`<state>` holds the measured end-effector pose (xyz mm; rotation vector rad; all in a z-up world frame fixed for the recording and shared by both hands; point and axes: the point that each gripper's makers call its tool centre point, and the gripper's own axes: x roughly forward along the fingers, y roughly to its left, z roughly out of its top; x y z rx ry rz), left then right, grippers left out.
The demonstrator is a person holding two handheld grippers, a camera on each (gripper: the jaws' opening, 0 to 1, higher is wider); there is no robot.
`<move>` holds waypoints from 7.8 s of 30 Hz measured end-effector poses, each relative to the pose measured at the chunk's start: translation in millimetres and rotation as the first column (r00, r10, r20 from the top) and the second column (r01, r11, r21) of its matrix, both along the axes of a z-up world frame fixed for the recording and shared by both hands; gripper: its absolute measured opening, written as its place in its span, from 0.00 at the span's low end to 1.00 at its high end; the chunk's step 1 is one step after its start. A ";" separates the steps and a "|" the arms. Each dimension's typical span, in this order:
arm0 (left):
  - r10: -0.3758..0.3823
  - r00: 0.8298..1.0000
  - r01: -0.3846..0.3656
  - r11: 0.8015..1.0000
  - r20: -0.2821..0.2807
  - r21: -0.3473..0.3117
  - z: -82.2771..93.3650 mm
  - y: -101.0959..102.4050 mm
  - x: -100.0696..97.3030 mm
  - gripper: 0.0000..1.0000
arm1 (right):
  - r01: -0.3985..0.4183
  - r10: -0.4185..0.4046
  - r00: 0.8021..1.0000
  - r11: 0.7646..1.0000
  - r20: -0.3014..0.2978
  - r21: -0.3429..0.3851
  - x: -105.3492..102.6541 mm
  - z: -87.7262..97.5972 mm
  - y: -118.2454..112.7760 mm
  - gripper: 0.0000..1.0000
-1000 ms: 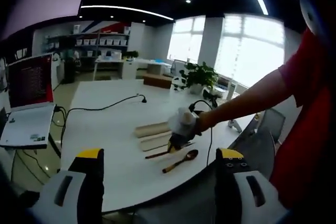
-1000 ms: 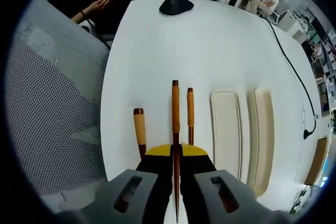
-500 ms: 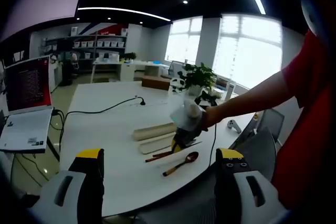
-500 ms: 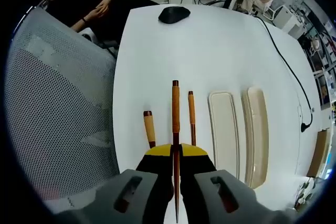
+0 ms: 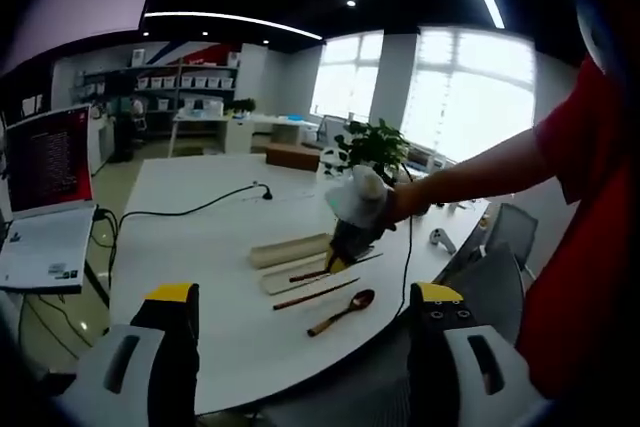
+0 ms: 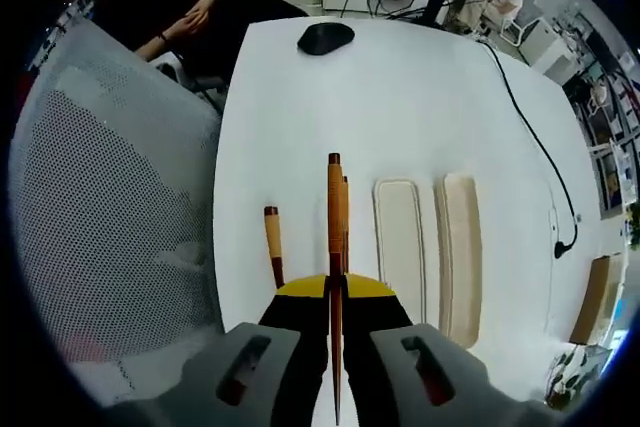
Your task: Arrange the utensils inside the cutlery case until each visible utensil rests in its matching compartment.
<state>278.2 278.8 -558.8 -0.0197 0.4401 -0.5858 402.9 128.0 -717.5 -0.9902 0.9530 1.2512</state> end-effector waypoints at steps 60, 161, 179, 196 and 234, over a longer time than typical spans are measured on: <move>0.053 0.998 -0.053 0.999 -0.039 -0.007 -10.3 8.8 -0.2 0.85 | 0.016 -0.018 0.999 0.999 0.045 0.050 88.0 47.4 -12.4 0.00; 0.151 0.984 -0.148 0.988 -0.095 0.042 -32.2 27.4 2.2 0.88 | 0.095 -0.098 0.993 0.994 0.072 0.051 151.2 -83.7 -0.7 0.01; 0.179 0.980 -0.178 0.984 -0.088 0.026 -27.4 30.5 -2.4 0.88 | 0.138 -0.137 0.986 0.990 0.091 -0.003 158.9 -98.0 -4.0 0.00; 0.169 0.984 -0.169 0.986 -0.064 0.009 -15.9 23.8 0.6 0.88 | 0.172 -0.177 0.979 0.984 0.098 0.052 148.0 -70.3 -8.2 0.04; 0.052 0.998 -0.052 0.999 -0.033 0.012 -15.8 10.3 -14.4 0.88 | 0.106 -0.121 0.988 0.983 0.099 0.149 80.1 -13.1 -13.4 0.13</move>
